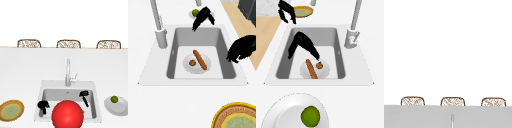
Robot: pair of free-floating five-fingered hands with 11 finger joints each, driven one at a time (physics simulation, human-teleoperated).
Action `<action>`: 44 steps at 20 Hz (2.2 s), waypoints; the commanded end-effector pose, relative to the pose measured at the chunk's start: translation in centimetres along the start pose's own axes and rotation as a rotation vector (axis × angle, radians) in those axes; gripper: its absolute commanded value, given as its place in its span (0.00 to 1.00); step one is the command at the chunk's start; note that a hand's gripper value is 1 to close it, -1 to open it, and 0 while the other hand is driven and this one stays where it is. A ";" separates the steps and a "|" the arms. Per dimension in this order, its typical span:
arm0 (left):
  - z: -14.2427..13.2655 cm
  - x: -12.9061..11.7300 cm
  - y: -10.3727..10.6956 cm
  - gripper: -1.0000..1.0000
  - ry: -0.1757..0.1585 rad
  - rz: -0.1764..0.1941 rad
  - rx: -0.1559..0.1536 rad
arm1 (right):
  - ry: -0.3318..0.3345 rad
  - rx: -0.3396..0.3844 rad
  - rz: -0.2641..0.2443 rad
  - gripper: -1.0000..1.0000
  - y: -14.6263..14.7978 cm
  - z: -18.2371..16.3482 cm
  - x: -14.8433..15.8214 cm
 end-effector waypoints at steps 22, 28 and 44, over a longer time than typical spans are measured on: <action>0.0 0.0 0.0 0.50 0.000 0.000 0.000 | -0.012 -0.056 -0.180 0.00 10.2 -8.2 3.7; 0.0 0.0 0.0 0.50 0.000 0.000 0.000 | 0.034 0.015 -0.092 0.00 10.9 -11.5 6.3; 0.0 0.0 0.0 0.50 0.000 0.000 0.000 | 0.003 0.039 -0.210 0.00 12.6 -23.4 7.5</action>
